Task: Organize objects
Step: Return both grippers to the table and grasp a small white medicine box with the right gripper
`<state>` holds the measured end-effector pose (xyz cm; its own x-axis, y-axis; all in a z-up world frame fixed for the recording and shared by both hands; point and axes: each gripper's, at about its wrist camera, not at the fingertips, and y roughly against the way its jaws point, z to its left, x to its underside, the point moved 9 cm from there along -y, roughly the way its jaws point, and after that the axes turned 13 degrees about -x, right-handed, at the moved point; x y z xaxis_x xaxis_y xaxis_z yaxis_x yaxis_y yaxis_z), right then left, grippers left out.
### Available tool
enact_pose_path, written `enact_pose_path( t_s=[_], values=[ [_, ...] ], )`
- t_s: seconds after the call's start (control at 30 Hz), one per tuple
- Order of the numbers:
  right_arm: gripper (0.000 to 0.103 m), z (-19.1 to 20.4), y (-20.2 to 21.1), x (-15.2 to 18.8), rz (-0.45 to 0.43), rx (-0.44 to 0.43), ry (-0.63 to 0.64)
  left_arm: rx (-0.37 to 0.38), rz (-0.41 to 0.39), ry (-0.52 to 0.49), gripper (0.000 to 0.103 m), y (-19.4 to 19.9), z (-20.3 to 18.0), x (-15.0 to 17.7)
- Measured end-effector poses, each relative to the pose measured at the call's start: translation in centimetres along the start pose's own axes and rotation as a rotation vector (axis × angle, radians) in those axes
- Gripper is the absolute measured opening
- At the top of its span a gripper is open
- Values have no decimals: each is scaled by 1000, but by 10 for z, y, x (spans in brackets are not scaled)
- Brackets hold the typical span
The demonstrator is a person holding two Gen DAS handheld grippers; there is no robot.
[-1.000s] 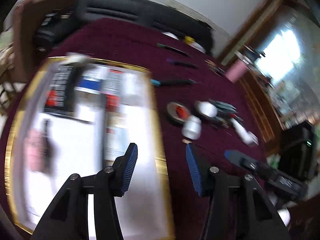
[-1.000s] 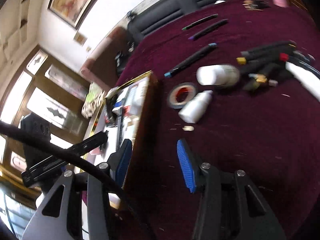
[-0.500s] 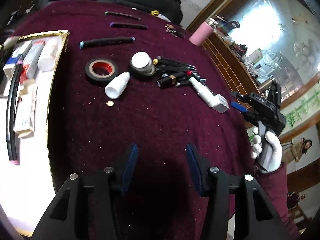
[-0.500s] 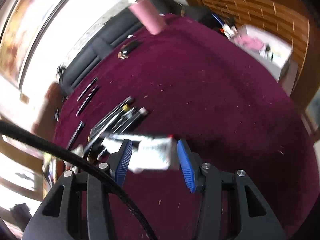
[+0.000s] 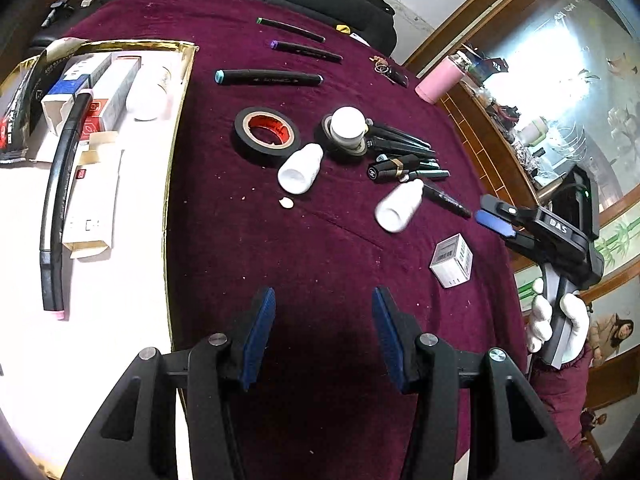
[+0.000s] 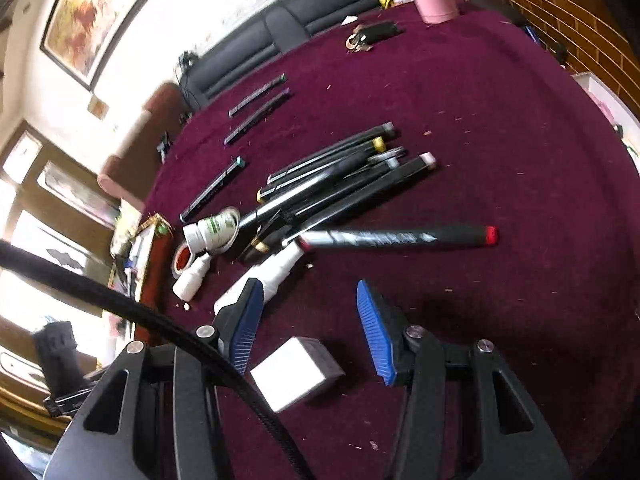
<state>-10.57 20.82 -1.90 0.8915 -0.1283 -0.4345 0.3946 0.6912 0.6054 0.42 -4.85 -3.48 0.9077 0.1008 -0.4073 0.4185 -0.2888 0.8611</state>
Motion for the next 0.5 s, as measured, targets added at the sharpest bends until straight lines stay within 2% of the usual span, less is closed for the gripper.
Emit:
enact_pose_path(
  t_s=[0.1, 0.2, 0.3, 0.37, 0.5],
  values=[
    [48, 3, -23, -2, 40, 15, -2, 9, -5, -9, 44, 4, -2, 3],
    [48, 7, -23, 11, 52, 67, 40, 25, -27, -63, 44, 14, -10, 4],
    [49, 11, -5, 28, 34, 123, 128, 2, -88, -200, 44, 24, -29, -3],
    [58, 15, 8, 40, 12, 123, 183, -27, -141, -321, 44, 26, -47, -10],
    [61, 21, 9, 62, 18, 111, 258, -38, -163, -491, 44, 16, -82, -24]
  ],
)
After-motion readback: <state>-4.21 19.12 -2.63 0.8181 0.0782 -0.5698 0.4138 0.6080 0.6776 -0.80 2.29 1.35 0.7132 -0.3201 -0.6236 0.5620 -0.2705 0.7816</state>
